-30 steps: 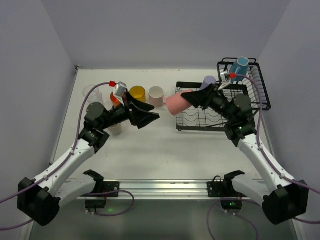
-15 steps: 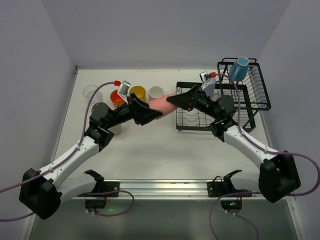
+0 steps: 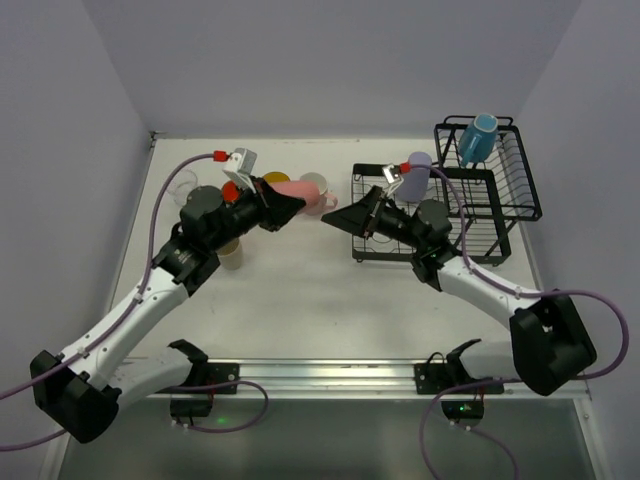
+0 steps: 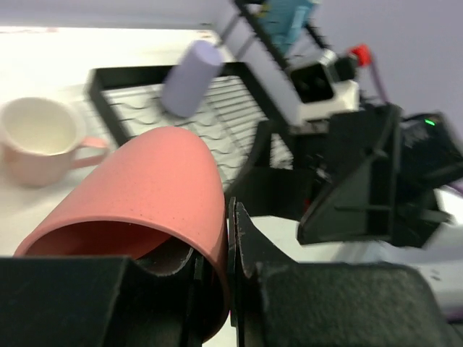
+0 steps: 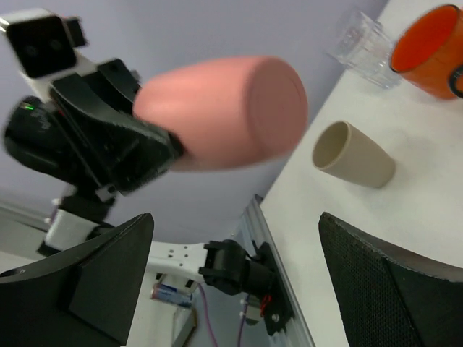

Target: Unload the cups from the dish rack

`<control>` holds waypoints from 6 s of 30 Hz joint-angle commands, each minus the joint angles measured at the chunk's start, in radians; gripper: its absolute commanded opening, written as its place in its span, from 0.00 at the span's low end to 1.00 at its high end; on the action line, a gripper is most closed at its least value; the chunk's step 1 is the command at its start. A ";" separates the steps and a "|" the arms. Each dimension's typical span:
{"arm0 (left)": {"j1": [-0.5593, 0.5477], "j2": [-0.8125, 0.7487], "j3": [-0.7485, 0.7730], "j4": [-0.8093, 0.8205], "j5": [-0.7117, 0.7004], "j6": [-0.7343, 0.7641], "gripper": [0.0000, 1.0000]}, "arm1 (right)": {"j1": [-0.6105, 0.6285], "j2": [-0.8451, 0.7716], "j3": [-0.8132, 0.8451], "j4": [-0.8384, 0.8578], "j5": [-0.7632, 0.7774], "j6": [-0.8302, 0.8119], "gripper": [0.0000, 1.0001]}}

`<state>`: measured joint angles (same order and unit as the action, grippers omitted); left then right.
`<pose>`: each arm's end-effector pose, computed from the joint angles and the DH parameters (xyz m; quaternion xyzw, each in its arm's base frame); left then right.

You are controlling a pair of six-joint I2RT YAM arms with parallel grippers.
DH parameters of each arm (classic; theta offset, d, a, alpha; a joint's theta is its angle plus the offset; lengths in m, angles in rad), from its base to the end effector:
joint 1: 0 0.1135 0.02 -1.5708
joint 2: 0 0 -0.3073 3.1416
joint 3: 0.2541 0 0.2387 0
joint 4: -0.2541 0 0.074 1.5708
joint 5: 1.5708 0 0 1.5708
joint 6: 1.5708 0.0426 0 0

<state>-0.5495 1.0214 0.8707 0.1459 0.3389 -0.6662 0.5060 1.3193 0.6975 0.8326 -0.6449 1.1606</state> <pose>0.1727 -0.1223 0.3997 0.0780 0.7044 -0.4952 0.5025 0.2254 0.1542 0.3479 -0.0416 0.6439 0.6799 0.3484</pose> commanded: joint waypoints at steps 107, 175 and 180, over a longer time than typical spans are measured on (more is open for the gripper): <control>0.143 -0.213 -0.036 -0.324 0.075 0.410 1.00 | -0.451 0.151 0.907 -1.181 1.105 -0.990 0.99; 0.079 -0.052 -0.104 0.178 0.278 0.004 0.92 | -0.279 -0.295 0.289 -0.522 0.230 -0.345 0.30; 0.062 0.046 -0.119 0.359 0.331 -0.153 0.82 | -0.190 -0.246 0.162 -0.227 0.087 -0.150 0.30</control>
<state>-0.4736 1.0302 0.7601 0.2989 0.6048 -0.6758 0.2859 1.0771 0.8631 0.2768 -0.4126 0.8341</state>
